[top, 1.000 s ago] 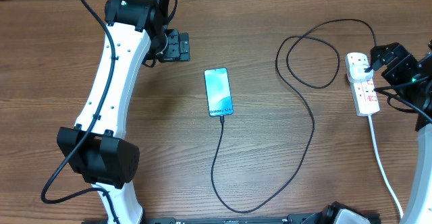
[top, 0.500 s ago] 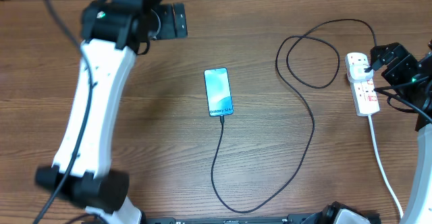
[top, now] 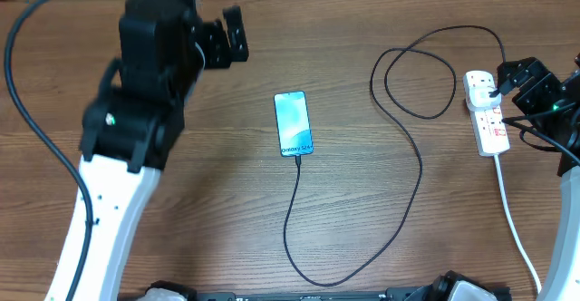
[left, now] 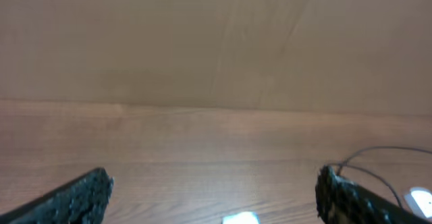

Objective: Plug charger to phone and switch on socket

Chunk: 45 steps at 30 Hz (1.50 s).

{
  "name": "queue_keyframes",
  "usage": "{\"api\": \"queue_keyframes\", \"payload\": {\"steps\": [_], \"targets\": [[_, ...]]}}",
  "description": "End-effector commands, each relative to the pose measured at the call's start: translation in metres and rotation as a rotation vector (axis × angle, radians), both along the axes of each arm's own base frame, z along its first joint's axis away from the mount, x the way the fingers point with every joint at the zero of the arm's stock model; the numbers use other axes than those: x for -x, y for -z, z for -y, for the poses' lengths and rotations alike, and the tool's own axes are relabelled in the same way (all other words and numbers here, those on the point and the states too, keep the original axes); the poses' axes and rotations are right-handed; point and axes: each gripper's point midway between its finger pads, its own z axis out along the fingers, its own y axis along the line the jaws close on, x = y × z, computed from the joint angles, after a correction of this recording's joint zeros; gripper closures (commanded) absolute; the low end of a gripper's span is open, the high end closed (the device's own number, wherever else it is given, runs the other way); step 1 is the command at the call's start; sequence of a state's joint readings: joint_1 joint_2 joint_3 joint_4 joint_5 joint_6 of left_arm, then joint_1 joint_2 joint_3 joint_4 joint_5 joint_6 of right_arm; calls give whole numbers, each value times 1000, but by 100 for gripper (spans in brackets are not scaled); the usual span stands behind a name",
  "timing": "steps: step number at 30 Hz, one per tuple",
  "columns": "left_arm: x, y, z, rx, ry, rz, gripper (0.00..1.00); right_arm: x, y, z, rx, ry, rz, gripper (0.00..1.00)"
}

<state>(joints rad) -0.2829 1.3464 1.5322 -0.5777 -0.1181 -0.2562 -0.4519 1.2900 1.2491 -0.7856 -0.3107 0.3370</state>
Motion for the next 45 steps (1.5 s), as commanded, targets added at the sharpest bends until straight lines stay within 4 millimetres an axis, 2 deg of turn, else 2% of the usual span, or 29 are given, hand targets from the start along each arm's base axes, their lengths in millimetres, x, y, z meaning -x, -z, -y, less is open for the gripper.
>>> {"api": "queue_keyframes", "payload": {"steps": [1, 8, 14, 20, 29, 37, 42, 45], "targets": [[15, 2, -7, -61, 12, 99, 0, -1, -1, 0, -1, -2, 5, 0], [37, 4, -9, -63, 78, 358, 0, -1, -1, 0, -1, -2, 5, 0], [61, 21, -6, -116, 164, 513, 0, -1, -1, 0, -1, -2, 6, 0], [86, 54, -20, -132, 147, 536, 0, -1, -1, 0, -2, -2, 5, 0], [113, 91, -45, -143, 80, 554, 0, -1, -1, 0, -2, -1, 5, 0], [134, 108, -53, -146, 59, 581, 0, -1, -1, 0, -2, -2, 5, 0], [140, 116, -55, -147, 55, 583, 0, -1, -1, 0, -1, -2, 6, 0], [141, 128, -57, -146, 47, 570, 0, -1, -1, 0, -1, -2, 5, 0]]}}
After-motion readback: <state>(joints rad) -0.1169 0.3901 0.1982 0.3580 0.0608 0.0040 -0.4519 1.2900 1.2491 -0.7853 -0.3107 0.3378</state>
